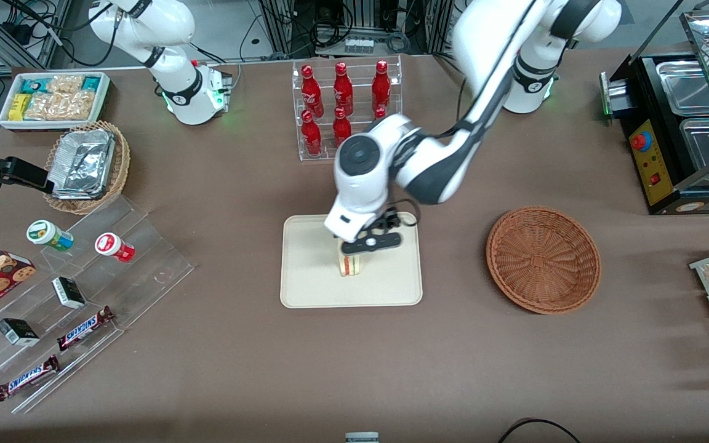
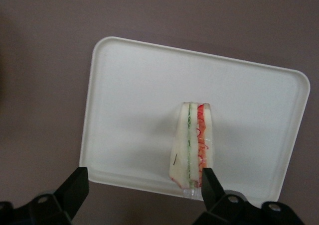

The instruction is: Place sandwich from basket to tray

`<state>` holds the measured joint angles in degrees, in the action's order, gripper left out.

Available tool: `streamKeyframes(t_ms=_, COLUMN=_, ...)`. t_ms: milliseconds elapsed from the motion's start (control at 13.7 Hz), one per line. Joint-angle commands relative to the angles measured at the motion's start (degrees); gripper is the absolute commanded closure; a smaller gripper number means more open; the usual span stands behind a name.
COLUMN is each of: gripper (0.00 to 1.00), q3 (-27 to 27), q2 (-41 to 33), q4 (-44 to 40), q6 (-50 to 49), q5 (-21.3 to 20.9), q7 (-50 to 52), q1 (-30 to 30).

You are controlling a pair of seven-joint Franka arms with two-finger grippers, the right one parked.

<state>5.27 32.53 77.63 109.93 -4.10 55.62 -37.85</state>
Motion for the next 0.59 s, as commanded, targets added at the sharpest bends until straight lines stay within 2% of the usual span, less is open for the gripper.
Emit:
streamKeyframes(t_ms=0, gripper=0.00, q3=0.5, q2=-8.8, q4=2.1, q6=-8.6, q5=1.2, q7=-1.8, q1=5.1)
streamKeyframes(t_ms=146, gripper=0.00, q3=0.1, q2=-14.6, q4=2.0, q6=-16.6, q5=5.1, q7=-11.5, q1=9.5)
streamKeyframes(t_ms=293, gripper=0.00, q3=0.2, q2=-19.8, q4=1.9, q6=-23.8, q5=7.3, q7=-21.7, q1=16.3)
streamKeyframes(t_ms=512, gripper=0.00, q3=0.1, q2=-24.9, q4=2.0, q6=-30.9, q5=6.7, q7=-31.8, q1=23.3)
